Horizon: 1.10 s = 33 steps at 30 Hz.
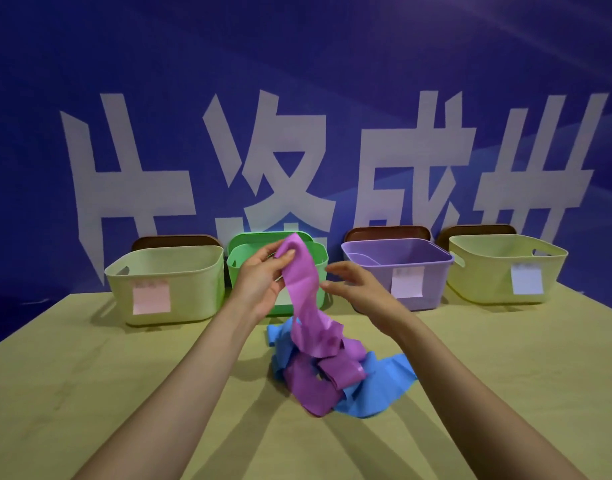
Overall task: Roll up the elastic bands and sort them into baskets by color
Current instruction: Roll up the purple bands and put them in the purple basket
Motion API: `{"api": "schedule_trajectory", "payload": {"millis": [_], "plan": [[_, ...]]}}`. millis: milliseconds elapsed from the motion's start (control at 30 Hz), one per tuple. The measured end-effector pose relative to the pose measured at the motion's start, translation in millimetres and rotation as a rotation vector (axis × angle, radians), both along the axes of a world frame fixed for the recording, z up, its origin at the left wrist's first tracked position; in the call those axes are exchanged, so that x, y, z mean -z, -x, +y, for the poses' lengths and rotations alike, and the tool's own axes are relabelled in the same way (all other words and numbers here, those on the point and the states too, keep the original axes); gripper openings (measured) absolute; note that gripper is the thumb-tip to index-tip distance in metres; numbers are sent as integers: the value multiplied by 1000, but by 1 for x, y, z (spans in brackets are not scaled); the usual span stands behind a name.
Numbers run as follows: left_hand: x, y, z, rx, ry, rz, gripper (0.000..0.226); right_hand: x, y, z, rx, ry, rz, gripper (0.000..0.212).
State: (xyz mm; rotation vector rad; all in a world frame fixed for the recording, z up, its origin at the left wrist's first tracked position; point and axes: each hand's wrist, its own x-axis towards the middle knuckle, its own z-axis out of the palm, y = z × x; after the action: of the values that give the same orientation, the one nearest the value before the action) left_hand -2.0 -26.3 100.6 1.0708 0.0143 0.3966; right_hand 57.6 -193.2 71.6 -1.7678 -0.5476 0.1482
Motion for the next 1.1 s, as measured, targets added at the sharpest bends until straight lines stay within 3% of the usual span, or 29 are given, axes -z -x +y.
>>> {"api": "schedule_trajectory", "payload": {"millis": [133, 200, 233, 333, 433, 533, 633, 733, 833, 900, 967, 1100], "plan": [[-8, 0, -4, 19, 86, -55, 25, -6, 5, 15, -93, 174, -97, 61], [-14, 1, -2, -8, 131, -96, 24, -7, 2, 19, -42, 259, -208, 35], [-15, 1, 1, -42, 158, -117, 24, -8, -1, 18, -17, 225, -238, 15], [-14, 0, 13, -178, 190, -120, 25, -30, -2, 10, -64, -80, -147, 7], [-2, -4, 17, -244, -34, 78, 39, -58, 3, 9, -139, -203, -28, 11], [10, -1, 3, -292, -323, 247, 46, -73, 3, 17, -31, -247, 47, 13], [16, 13, -19, -134, -315, 175, 27, -78, 2, 21, 28, -380, 170, 9], [25, 23, -32, 8, -396, 150, 28, -80, -2, 21, 75, -519, 251, 15], [28, 27, -31, -4, -382, 6, 35, -79, -5, 22, 144, -580, 302, 17], [22, 29, -28, -49, -377, -76, 49, -74, -9, 18, 152, -525, 305, 14], [14, 28, -23, -155, -427, -138, 53, -67, -13, 10, 137, -343, 271, 11], [-6, 29, -10, -350, -584, -206, 15, -51, -15, 1, 88, -88, 204, 15]]}}
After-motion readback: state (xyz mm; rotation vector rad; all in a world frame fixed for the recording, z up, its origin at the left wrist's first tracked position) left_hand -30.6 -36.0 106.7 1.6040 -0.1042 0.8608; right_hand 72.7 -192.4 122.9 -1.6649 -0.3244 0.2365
